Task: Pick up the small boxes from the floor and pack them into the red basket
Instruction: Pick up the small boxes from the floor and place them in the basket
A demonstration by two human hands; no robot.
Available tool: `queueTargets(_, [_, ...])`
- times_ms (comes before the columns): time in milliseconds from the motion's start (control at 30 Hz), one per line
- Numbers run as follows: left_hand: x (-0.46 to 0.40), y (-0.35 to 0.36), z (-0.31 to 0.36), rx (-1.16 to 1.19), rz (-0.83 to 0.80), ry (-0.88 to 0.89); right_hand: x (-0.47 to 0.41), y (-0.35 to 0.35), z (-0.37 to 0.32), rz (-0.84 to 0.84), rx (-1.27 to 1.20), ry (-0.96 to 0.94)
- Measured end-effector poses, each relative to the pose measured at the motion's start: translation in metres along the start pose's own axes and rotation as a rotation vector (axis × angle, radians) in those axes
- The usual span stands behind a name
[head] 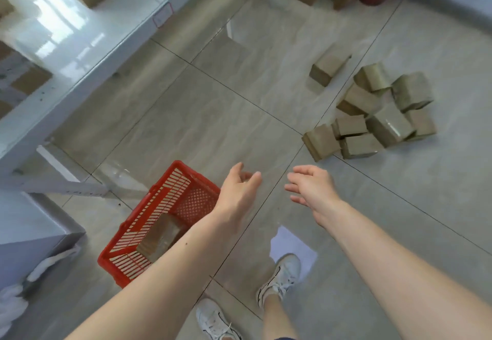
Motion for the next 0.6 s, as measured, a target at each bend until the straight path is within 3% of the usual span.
queueTargets(233, [-0.067, 0.066, 0.061, -0.030, -0.041, -0.004, -0.046, -0.071, -0.072, 0.047, -0.029, -0.008])
queueTargets(600, [-0.212, 0.083, 0.174, -0.086, -0.112, 0.028, -0.129, -0.095, -0.223, 0.086, -0.133, 0.019])
Point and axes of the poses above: each hand's wrist, its own x-axis away from the middle knuckle, its own y-axis out of the palm, z = x × y, the point moved 1 cm from there along -x, towards the middle knuckle, and after that the axes turned 13 degrees about y, right-handed, at the moved point
